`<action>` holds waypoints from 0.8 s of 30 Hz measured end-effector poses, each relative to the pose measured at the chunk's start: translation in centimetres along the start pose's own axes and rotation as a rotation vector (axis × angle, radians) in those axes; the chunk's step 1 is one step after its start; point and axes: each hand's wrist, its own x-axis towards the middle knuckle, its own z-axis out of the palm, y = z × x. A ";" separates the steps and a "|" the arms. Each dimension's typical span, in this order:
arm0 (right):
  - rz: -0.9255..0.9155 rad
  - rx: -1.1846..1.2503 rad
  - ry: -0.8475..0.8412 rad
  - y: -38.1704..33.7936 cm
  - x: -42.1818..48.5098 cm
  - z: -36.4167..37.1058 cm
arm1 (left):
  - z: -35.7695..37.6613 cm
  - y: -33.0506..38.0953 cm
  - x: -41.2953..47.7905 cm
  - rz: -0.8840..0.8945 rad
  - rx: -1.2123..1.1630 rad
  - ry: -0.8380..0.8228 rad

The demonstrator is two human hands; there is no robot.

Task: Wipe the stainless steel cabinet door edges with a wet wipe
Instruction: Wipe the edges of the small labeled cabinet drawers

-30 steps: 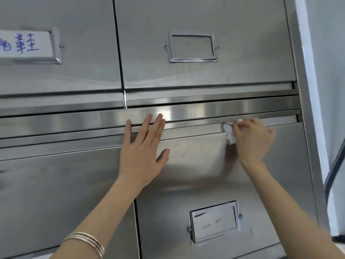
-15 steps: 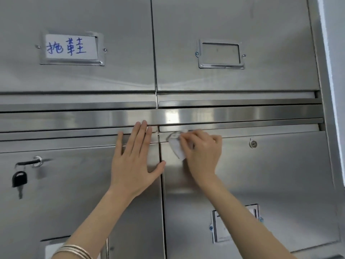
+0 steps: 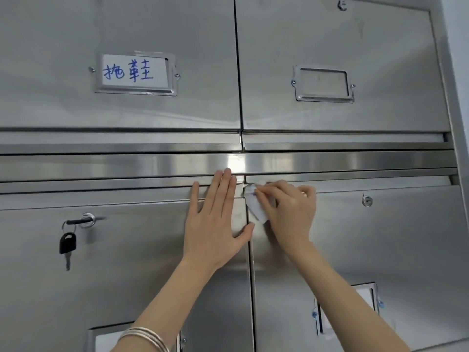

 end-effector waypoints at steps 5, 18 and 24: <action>0.244 -0.004 0.083 1.7 -0.6 -0.8 | 0.1 0.0 0.0 -0.019 -0.001 -0.003; -0.104 0.158 0.066 -4.6 -1.0 0.6 | -1.4 -5.2 -2.5 -0.077 0.004 -0.020; -0.059 0.157 0.045 -6.5 0.3 1.9 | -0.9 -6.9 -4.0 -0.107 0.005 0.057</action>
